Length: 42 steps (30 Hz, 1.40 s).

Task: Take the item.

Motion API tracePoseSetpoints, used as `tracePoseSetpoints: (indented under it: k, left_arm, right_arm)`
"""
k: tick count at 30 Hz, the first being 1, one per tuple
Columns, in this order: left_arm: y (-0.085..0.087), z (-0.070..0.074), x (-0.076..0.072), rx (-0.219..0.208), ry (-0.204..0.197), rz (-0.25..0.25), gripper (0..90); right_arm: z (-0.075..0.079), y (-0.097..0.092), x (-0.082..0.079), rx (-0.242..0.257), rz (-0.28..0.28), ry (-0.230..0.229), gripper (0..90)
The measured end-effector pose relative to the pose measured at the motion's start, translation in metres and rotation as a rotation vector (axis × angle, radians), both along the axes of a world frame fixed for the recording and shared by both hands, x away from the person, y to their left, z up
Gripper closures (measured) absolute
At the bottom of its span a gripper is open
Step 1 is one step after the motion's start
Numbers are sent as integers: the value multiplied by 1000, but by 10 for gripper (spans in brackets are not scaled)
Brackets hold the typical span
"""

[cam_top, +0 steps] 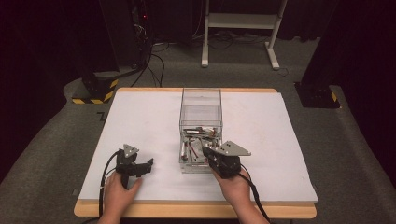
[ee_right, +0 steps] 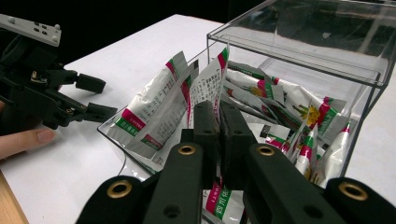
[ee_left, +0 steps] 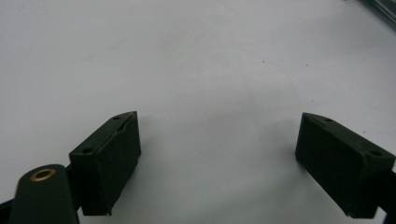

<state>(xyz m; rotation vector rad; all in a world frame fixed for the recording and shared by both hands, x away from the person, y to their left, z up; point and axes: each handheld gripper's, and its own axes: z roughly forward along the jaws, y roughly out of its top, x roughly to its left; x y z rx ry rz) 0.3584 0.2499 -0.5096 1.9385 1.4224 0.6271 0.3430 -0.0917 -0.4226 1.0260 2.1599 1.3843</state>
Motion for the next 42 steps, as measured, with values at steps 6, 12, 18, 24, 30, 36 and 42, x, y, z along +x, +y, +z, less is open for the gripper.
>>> tracePoseSetpoints:
  k: [6,12,18,24,30,36,42]
  left_arm:
    - [0,0,0,0,0,0,143]
    - [0,0,0,0,0,0,142]
    - [0,0,0,0,0,0,143]
    - [0,0,0,0,0,0,142]
    - [0,0,0,0,0,0,143]
    - [0,0,0,-1,0,1,143]
    - [0,0,0,0,0,0,143]
  right_arm:
    - [1,-2,-1,4,-6,-11,874]
    - [2,-4,-1,11,-10,-19,875]
    - [3,-5,-1,14,-14,-27,875]
    - [5,-7,-1,16,-13,-41,875]
    - [5,-8,-2,20,-20,-49,876]
    - [6,-9,-3,25,-23,-60,876]
    - [8,-11,-4,32,-28,-73,876]
